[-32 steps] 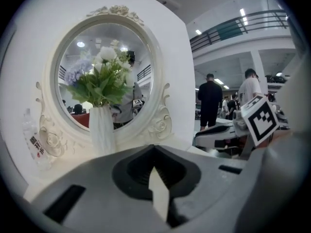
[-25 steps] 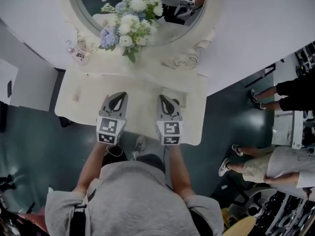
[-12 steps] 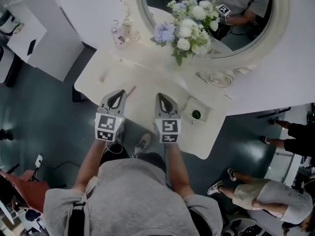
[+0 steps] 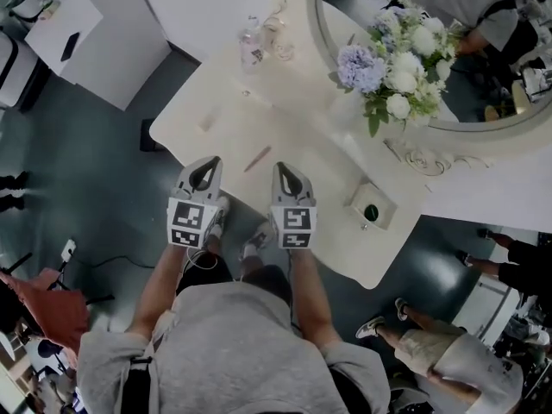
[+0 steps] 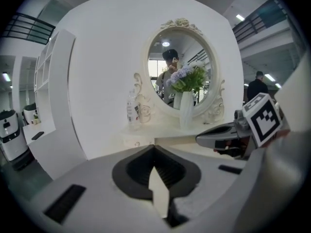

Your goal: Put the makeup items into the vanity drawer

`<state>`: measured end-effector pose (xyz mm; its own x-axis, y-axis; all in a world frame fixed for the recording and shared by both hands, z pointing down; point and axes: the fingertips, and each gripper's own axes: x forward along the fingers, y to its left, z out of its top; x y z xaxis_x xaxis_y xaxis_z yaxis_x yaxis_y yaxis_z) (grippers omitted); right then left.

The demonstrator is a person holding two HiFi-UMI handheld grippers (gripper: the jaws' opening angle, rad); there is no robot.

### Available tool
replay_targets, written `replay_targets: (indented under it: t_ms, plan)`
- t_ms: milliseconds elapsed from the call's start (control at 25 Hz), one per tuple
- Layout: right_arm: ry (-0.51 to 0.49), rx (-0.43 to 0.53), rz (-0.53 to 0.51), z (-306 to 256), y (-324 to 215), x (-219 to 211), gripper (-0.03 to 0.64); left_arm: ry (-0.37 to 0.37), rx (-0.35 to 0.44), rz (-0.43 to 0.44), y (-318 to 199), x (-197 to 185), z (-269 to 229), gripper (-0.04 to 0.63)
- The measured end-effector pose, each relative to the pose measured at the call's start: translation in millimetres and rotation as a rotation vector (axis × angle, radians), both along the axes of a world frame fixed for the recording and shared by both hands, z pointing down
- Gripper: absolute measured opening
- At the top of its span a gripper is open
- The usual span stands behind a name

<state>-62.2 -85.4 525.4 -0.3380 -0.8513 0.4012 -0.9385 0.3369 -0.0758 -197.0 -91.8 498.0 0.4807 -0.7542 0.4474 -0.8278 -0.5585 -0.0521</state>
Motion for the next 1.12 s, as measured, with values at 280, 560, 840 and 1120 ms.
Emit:
replay_targets:
  t_ms: [280, 560, 840, 1120]
  plan:
    - [0.001, -0.139, 0.03, 61, -11, -28, 0.02, 0.002, -0.079, 0.027, -11, -24, 43, 0.002]
    - [-0.049, -0.308, 0.079, 116, -22, -51, 0.196, -0.004, -0.155, 0.083, -22, -37, 75, 0.002]
    - [-0.013, -0.414, 0.154, 156, -32, -52, 0.209, -0.004, -0.207, 0.123, -36, -48, 102, 0.002]
    - [0.057, -0.43, 0.241, 167, -32, -39, 0.077, 0.002, -0.23, 0.159, -46, -49, 113, 0.002]
